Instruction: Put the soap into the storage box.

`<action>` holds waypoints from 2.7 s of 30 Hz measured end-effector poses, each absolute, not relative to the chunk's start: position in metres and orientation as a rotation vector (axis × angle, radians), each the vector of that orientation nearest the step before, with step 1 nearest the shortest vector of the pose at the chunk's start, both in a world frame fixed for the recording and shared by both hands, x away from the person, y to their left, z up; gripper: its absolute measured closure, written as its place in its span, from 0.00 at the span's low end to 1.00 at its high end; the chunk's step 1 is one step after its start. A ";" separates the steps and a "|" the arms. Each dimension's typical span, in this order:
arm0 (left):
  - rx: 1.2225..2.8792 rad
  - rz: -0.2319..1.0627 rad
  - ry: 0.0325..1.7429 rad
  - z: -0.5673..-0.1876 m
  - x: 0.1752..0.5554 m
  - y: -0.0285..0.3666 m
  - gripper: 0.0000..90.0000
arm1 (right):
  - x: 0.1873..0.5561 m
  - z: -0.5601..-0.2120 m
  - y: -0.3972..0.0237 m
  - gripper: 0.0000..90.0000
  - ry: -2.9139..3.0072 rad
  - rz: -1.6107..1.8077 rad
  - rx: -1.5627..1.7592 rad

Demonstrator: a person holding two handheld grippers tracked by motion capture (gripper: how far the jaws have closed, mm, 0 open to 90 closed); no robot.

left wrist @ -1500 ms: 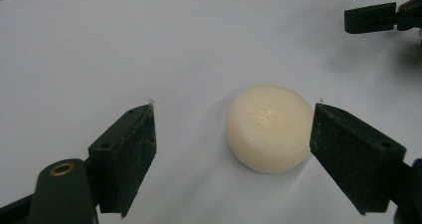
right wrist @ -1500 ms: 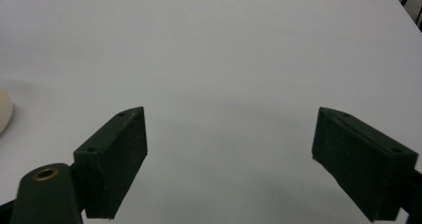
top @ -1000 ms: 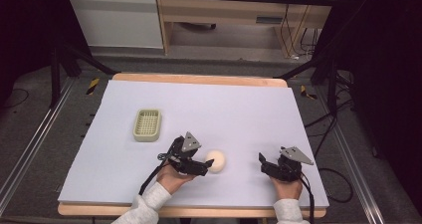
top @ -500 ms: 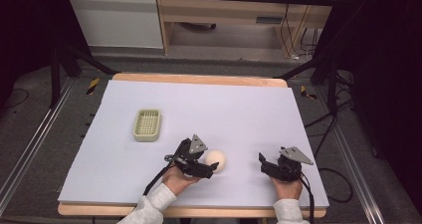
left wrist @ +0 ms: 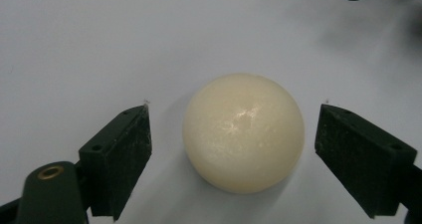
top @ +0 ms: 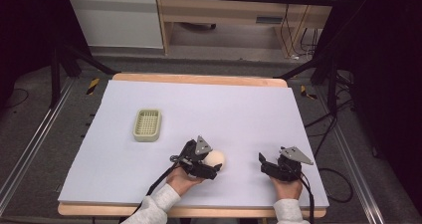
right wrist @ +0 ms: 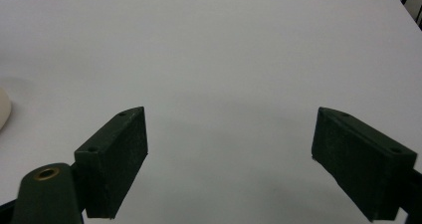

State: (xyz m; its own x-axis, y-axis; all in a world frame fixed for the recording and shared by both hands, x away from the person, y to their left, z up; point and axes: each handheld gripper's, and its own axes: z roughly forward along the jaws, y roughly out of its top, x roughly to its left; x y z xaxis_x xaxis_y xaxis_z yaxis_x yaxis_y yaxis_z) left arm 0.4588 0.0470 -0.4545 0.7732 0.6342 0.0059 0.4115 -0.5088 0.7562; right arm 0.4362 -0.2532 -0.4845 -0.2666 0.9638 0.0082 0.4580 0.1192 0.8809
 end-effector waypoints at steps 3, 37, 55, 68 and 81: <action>2.186 0.362 0.777 -0.456 0.459 0.045 0.16 | 0.436 -0.485 -0.253 0.16 1.803 1.085 1.378; 2.252 0.308 0.787 -0.474 0.469 0.032 0.22 | 0.436 -0.485 -0.253 0.17 1.803 1.086 1.378; 2.258 0.314 0.779 -0.476 0.469 0.030 0.25 | 0.436 -0.485 -0.253 0.17 1.806 1.084 1.378; 2.249 0.326 0.770 -0.473 0.467 0.031 0.25 | 0.436 -0.485 -0.253 0.17 1.806 1.085 1.378; 2.237 0.331 0.757 -0.460 0.463 0.046 0.25 | 0.437 -0.485 -0.253 0.17 1.808 1.087 1.379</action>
